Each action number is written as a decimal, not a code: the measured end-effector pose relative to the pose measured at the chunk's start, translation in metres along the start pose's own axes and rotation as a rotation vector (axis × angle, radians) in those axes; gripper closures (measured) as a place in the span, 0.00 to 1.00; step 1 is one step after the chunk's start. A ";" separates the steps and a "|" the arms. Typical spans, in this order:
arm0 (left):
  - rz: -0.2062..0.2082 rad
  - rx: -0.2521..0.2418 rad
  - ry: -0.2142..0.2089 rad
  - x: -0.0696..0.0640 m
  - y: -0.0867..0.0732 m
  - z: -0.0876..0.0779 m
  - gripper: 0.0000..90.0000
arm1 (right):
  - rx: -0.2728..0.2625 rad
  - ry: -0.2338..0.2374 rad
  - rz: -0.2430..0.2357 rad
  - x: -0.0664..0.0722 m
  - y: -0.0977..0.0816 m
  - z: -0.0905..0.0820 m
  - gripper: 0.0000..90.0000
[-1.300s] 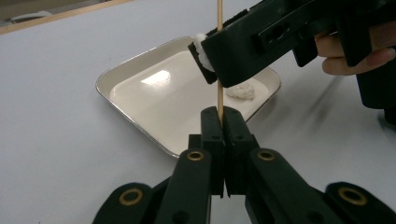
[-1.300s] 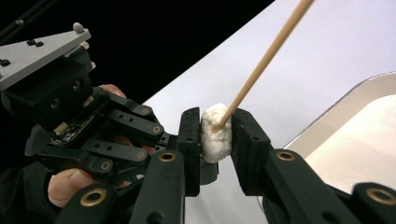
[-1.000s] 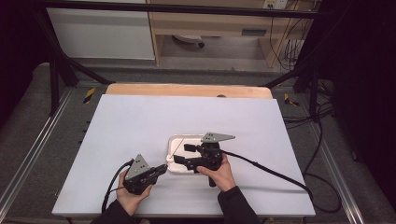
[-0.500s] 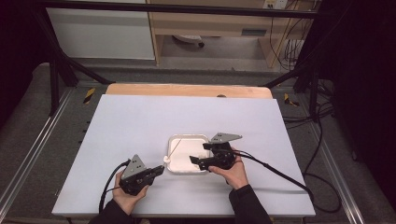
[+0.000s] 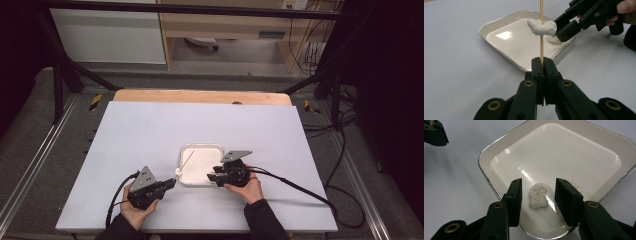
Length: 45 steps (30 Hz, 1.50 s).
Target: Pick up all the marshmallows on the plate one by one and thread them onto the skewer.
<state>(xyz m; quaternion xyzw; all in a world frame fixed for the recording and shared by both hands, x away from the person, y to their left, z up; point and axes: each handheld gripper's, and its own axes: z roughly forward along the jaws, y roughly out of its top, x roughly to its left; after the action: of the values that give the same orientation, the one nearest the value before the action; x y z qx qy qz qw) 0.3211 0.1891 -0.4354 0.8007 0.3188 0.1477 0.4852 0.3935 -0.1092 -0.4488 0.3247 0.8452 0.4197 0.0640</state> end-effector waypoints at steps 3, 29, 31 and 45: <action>-0.002 0.002 -0.001 0.000 0.000 0.001 0.99 | 0.003 -0.009 -0.012 0.000 -0.002 0.003 0.70; 0.002 0.009 -0.004 0.000 -0.001 0.001 0.99 | -0.023 -0.024 -0.063 0.002 -0.004 0.003 0.84; 0.002 0.009 -0.005 -0.001 -0.001 0.001 0.99 | -0.034 -0.019 -0.060 0.003 -0.002 0.001 0.84; 0.012 0.007 -0.016 -0.004 -0.001 0.002 0.99 | -0.179 0.034 -0.013 0.003 0.018 -0.036 0.85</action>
<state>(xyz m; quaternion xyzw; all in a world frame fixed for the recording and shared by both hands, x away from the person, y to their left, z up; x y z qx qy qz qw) 0.3190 0.1857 -0.4369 0.8054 0.3105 0.1430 0.4843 0.3866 -0.1237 -0.4122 0.3049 0.8073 0.4987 0.0813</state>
